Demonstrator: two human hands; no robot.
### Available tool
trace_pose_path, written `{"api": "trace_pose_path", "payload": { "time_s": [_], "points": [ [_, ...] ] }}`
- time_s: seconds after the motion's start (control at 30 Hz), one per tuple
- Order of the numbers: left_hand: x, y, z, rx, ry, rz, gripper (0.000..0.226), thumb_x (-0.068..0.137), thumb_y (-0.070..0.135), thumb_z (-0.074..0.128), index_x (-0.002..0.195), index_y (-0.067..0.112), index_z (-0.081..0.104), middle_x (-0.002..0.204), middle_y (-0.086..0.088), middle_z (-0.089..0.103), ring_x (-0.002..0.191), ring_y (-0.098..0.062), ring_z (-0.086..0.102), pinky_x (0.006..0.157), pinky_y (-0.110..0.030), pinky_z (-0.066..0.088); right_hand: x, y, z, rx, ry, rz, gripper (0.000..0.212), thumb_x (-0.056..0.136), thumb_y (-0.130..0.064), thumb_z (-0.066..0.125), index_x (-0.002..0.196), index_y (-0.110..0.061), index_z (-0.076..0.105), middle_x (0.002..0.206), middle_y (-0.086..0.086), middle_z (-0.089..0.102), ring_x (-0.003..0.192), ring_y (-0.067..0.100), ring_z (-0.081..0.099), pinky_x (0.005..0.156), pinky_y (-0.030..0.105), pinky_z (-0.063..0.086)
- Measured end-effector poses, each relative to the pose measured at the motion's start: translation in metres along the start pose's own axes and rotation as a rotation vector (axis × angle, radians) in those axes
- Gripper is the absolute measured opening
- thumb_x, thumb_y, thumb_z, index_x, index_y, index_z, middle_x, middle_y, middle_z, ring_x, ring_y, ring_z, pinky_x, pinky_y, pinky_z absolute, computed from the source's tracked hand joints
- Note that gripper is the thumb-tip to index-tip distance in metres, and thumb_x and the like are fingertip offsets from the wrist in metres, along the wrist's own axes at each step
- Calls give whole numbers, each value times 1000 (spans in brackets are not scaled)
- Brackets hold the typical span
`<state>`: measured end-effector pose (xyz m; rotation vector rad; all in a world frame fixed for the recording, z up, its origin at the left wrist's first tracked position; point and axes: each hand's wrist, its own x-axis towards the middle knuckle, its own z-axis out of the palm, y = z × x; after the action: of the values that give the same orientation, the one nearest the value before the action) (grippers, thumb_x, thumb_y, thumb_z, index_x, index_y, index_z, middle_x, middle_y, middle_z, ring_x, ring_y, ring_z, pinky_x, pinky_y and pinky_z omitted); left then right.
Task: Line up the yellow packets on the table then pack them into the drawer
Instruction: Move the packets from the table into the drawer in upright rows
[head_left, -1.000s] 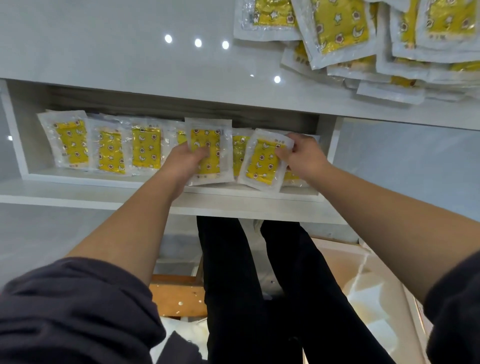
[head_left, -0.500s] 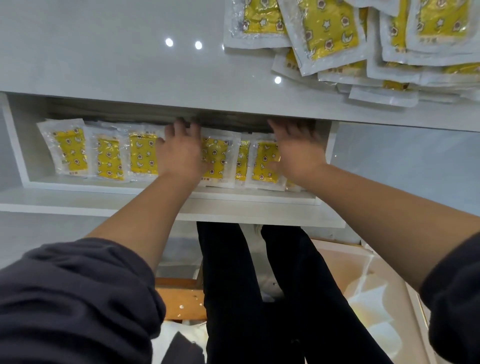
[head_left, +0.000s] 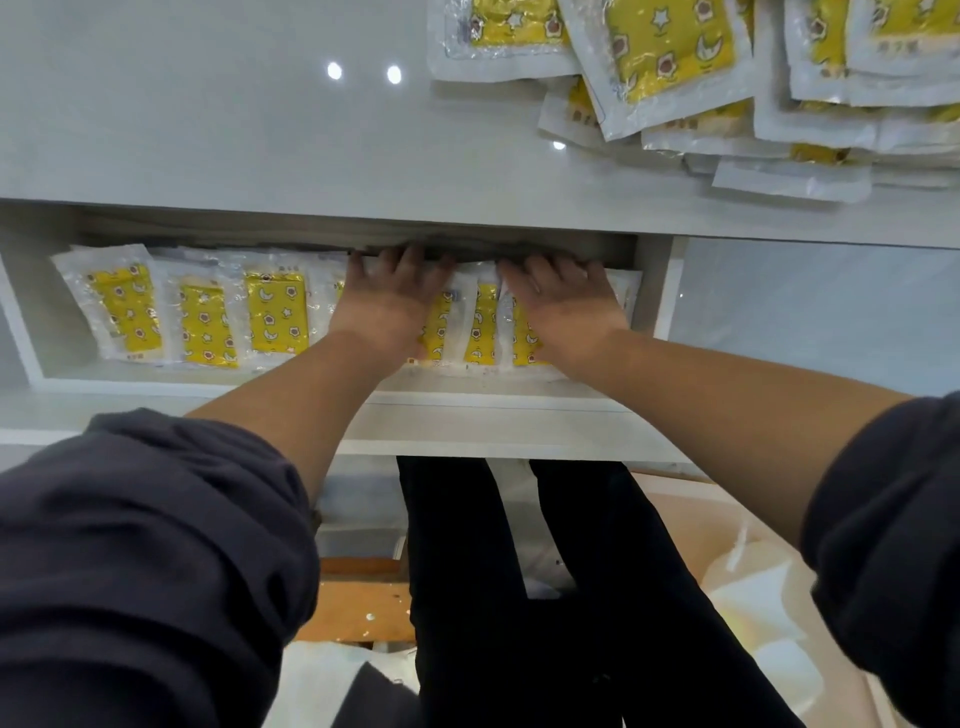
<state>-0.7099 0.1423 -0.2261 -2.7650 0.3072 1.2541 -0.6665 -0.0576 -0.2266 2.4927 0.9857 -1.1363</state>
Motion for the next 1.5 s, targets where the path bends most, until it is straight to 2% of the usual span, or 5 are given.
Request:
{"api": "trace_pose_path", "payload": {
  "time_s": [0.3, 0.47, 0.67, 1.03, 1.5],
  "points": [
    [-17, 0, -31, -72, -86, -76, 108, 82, 50, 68, 153, 19, -6, 161, -13, 4, 149, -31, 2, 115, -60, 6, -18, 3, -23, 158, 0, 49, 97, 81, -33, 71, 153, -20, 7, 156, 6, 19, 143, 29, 19, 112, 52, 22],
    [-61, -1, -76, -307, 62, -50, 36, 92, 28, 52, 125, 14, 53, 122, -9, 59, 110, -29, 56, 83, -37, 45, -54, -3, -70, 381, 78, 140, 60, 90, -28, 55, 144, -15, 33, 139, 10, 46, 124, 30, 45, 94, 43, 42],
    [-88, -18, -155, -807, 165, -156, 16, 91, 22, 53, 102, 19, 64, 95, 3, 68, 91, -19, 63, 80, -36, 52, -90, -1, -141, 619, 99, 151, 31, 98, -23, 41, 125, -19, 55, 121, 1, 61, 105, 23, 59, 81, 36, 49],
    [-9, -17, -247, -1609, 107, -707, 62, 84, 29, 68, 135, 13, 36, 113, -2, 43, 99, -20, 51, 86, -34, 50, -80, 57, -206, 647, 418, 331, 46, 86, -16, 57, 132, -19, 51, 145, 4, 37, 130, 25, 39, 101, 42, 38],
    [14, 5, -261, -1544, 189, -621, 28, 78, 21, 78, 77, 21, 49, 81, 1, 58, 73, -11, 58, 63, -24, 47, -64, 100, -207, 785, 246, 210, 41, 90, -18, 53, 131, -18, 53, 133, 2, 45, 114, 21, 50, 91, 36, 47]
  ]
}}
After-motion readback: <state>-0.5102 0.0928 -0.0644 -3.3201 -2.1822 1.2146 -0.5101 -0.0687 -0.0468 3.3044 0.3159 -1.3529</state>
